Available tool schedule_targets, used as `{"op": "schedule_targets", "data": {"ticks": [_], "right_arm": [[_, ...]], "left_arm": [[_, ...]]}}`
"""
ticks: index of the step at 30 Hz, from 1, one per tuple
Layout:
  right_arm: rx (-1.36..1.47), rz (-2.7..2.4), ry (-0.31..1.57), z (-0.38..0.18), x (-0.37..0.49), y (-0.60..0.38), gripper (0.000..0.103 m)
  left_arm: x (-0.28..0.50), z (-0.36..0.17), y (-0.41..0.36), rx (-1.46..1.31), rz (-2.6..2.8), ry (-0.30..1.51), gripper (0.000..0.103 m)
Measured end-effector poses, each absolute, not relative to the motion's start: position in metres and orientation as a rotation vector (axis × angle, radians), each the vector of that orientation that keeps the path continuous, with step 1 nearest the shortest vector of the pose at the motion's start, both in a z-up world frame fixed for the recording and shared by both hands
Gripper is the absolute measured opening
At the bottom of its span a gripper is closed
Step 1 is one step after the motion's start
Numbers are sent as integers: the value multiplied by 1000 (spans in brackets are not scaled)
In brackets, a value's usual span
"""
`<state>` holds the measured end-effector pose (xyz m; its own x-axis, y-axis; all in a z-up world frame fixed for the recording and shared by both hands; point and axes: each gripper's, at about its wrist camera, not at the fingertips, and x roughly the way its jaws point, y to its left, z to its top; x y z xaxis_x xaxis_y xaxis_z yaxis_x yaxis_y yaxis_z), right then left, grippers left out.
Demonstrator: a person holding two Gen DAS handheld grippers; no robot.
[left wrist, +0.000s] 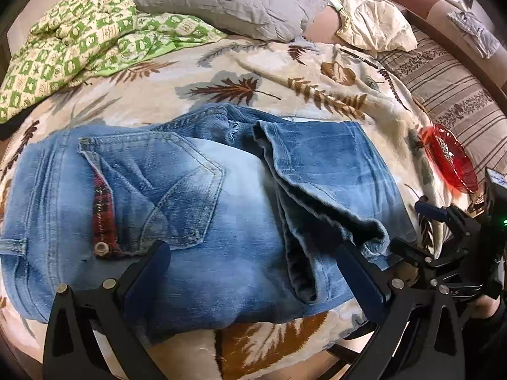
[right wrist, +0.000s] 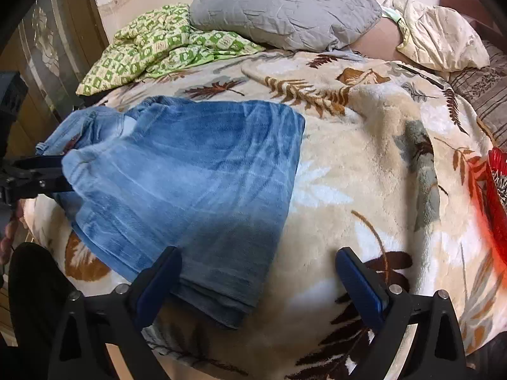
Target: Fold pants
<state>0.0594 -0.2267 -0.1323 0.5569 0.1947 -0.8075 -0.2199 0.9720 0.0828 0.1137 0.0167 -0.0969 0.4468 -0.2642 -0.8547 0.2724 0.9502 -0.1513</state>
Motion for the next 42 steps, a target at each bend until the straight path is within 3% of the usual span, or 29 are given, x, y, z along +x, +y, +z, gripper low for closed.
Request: {"op": "schedule_targets", "data": {"ticks": [13, 30, 42], "right_arm": [[-117, 278, 803, -74, 67, -196, 99], [-210, 526, 730, -58, 72, -56, 99], [-232, 535, 742, -56, 75, -48, 99]], "left_arm": [[100, -52, 60, -18, -250, 926, 103], [15, -52, 227, -195, 75, 912, 103], [34, -81, 219, -365, -5, 931, 103]]}}
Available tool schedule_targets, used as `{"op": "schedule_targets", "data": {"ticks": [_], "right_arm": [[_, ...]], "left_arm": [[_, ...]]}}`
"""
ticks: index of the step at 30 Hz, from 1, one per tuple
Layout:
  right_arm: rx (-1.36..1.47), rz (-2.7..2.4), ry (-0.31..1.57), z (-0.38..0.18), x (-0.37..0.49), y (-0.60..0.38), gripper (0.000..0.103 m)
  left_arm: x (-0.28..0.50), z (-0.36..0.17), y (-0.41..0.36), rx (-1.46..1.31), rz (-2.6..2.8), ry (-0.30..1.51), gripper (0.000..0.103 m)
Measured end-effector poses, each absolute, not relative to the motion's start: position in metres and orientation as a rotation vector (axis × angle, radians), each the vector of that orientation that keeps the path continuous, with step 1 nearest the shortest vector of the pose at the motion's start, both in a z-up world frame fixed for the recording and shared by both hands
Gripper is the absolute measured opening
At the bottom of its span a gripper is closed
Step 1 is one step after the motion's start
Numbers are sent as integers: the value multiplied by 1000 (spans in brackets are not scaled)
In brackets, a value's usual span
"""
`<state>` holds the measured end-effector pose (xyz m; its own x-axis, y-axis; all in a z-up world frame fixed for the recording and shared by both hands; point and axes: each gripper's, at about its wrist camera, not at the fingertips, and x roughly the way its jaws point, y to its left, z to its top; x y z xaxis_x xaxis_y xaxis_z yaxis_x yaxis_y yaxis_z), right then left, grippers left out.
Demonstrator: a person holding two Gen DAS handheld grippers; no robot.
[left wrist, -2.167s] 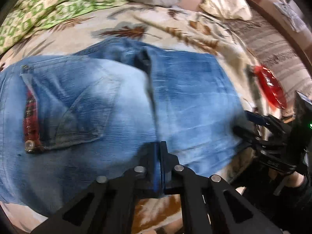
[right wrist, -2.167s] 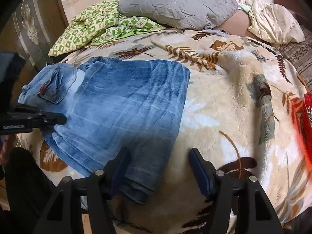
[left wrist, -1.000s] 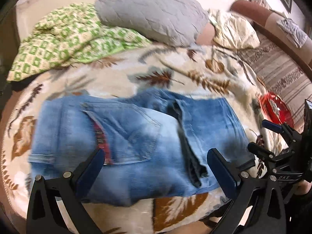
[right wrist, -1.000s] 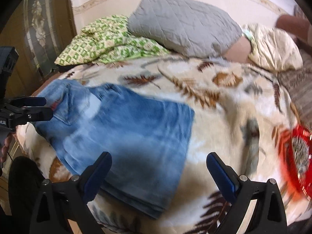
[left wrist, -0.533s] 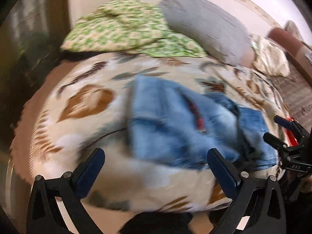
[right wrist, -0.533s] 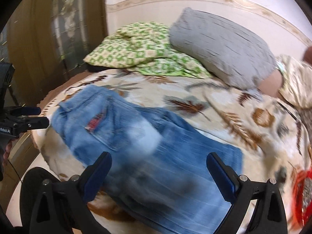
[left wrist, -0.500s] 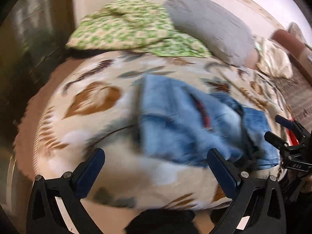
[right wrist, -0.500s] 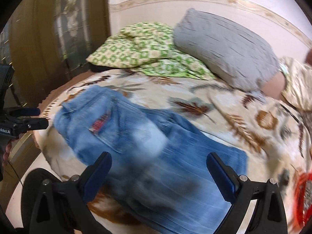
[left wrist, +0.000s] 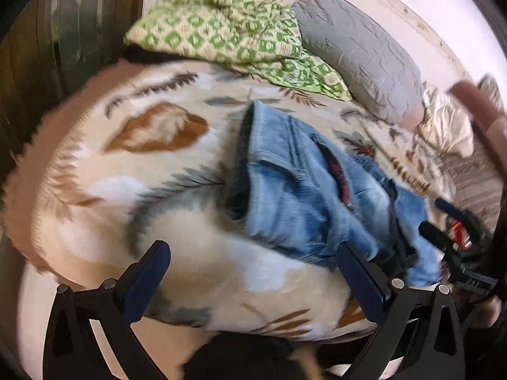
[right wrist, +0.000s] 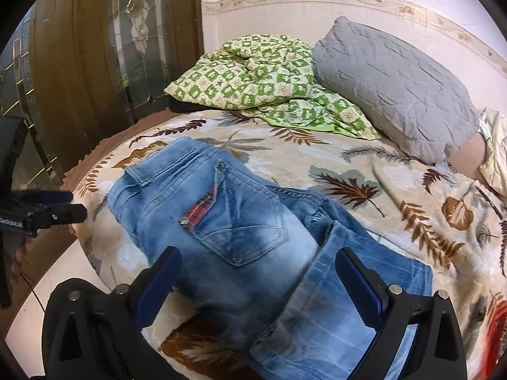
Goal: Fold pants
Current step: 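Grasp the folded leg edge with the left gripper while the right gripper grasps the waistband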
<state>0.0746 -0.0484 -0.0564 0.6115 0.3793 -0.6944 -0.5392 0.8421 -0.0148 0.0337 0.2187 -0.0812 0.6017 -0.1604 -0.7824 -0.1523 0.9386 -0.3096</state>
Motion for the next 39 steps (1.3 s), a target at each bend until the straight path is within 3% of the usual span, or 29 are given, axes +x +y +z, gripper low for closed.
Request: {"op": "schedule_targets", "data": {"ticks": [11, 15, 16, 17, 35, 37, 39], "right_arm": [[-235, 512, 743, -55, 75, -61, 99], [-230, 505, 745, -53, 76, -66, 99], [-228, 504, 743, -53, 76, -66, 99], [-226, 505, 743, -52, 77, -67, 99], [-263, 595, 809, -43, 97, -19, 99], [-286, 610, 814, -46, 94, -11, 99], [-315, 621, 817, -50, 90, -4, 99]], "left_arm": [[90, -142, 217, -634, 24, 990, 103], [93, -147, 213, -596, 29, 929, 102], [92, -146, 213, -585, 24, 926, 81], [91, -144, 213, -568, 1, 926, 28], [91, -140, 220, -552, -76, 931, 30], [91, -139, 221, -553, -85, 931, 32], [90, -133, 222, -529, -92, 934, 42]]}}
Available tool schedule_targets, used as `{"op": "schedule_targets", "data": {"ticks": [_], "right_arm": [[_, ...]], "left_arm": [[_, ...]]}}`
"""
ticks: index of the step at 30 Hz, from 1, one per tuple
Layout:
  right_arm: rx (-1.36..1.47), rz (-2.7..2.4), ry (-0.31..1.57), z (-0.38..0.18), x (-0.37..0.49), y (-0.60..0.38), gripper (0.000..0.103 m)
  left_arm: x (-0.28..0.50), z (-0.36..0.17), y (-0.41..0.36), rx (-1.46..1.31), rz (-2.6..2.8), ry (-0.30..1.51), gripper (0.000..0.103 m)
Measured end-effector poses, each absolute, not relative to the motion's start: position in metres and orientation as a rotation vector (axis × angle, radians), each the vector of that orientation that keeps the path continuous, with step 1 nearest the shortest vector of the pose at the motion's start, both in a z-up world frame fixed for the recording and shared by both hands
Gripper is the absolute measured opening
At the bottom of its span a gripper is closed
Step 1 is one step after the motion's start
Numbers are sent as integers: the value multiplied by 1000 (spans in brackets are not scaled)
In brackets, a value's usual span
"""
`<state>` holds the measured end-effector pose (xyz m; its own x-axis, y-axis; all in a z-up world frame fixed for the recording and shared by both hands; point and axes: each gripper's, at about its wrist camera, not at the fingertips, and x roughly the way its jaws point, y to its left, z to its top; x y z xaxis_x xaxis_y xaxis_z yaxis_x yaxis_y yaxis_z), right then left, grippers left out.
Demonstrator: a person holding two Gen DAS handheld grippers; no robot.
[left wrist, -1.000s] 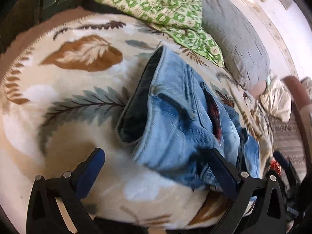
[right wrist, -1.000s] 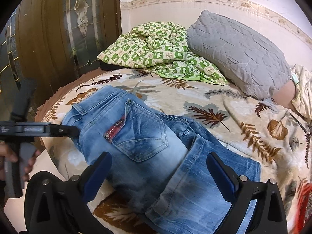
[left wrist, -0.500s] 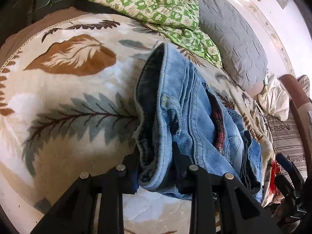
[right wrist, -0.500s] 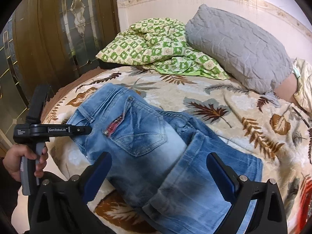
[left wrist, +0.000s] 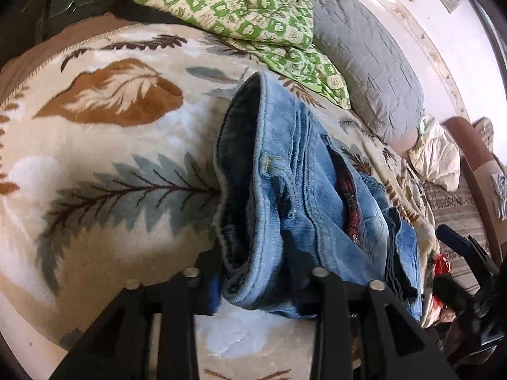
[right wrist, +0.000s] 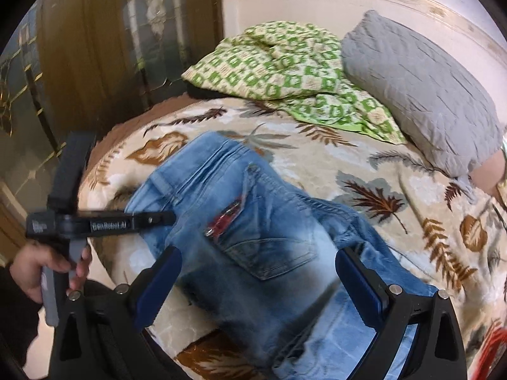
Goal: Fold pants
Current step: 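Grasp the folded leg edge with the left gripper while the right gripper grasps the waistband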
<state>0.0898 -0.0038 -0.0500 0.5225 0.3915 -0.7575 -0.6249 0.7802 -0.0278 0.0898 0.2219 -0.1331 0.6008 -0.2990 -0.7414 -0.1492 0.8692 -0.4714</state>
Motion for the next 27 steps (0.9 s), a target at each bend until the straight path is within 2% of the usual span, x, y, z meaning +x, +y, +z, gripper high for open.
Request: {"op": "schedule_targets", "data": {"ticks": [2, 4, 13, 25, 27], "right_arm": [[-342, 632, 821, -54, 86, 5, 99], [-369, 652, 818, -58, 81, 14, 99], [-542, 754, 738, -76, 45, 75, 99], [-713, 679, 688, -123, 48, 132, 98], [-678, 646, 701, -127, 59, 133, 93]], "left_arm": [[87, -126, 228, -523, -74, 924, 73], [85, -117, 239, -528, -69, 901, 85], [134, -91, 277, -512, -107, 967, 85], [217, -114, 265, -389, -269, 1099, 85], [227, -121, 262, -385, -294, 1118, 85]]}}
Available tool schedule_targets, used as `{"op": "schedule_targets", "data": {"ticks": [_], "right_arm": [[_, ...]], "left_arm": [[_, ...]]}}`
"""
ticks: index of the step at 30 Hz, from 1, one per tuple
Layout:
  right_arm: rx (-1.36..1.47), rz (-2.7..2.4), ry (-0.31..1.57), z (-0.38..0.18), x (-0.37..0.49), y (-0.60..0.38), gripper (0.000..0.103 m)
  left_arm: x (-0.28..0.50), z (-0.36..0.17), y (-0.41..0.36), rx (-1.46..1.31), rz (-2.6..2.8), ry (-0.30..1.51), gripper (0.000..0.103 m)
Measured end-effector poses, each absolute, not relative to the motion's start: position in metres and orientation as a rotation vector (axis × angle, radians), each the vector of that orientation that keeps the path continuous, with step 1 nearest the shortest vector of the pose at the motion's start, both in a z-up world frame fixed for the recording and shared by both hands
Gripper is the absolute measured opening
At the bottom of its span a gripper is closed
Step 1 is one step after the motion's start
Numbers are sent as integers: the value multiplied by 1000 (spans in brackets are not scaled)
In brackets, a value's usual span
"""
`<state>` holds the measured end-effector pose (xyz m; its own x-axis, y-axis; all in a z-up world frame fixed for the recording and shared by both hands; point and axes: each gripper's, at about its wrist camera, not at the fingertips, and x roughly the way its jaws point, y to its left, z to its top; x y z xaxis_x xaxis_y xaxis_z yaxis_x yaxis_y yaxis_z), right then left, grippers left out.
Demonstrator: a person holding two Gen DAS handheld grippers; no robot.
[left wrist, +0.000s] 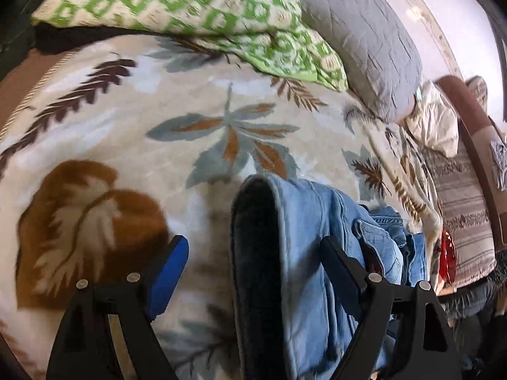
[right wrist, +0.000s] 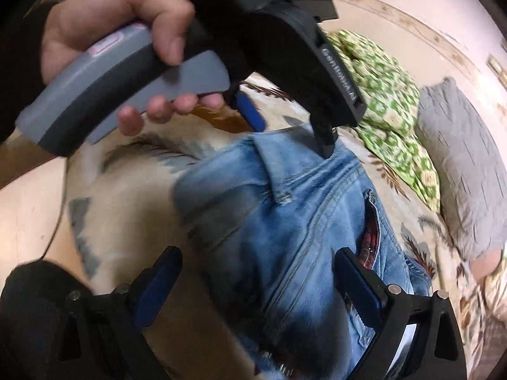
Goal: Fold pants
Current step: 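Grasp the folded leg edge with the left gripper while the right gripper grasps the waistband, then lift the jeans with both grippers and fold the legs toward the waistband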
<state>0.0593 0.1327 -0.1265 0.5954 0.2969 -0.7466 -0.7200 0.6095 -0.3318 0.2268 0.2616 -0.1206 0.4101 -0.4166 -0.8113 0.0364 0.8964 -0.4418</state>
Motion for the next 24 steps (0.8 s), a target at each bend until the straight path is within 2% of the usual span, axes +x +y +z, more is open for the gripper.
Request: {"op": "schedule_targets", "data": {"ticks": [5, 6, 7, 8, 9, 11, 14, 24], "right_arm": [[-618, 640, 706, -130, 71, 133, 85], [-616, 640, 697, -131, 71, 134, 80], [-607, 642, 690, -130, 70, 134, 74], [-597, 645, 685, -129, 70, 134, 71], [-592, 650, 681, -127, 69, 135, 64], [-572, 654, 683, -124, 70, 135, 56], [-546, 652, 684, -122, 72, 134, 49], [-459, 635, 624, -102, 54, 114, 30]], "left_arm": [[239, -131, 258, -360, -344, 1133, 85], [239, -131, 258, -351, -353, 1126, 82], [237, -131, 258, -344, -361, 1121, 76], [236, -131, 258, -343, -383, 1119, 49], [234, -131, 256, -351, -427, 1124, 29], [230, -129, 250, -307, -434, 1113, 20], [224, -121, 242, -258, -437, 1088, 16], [203, -81, 230, -196, -421, 1030, 15]]}}
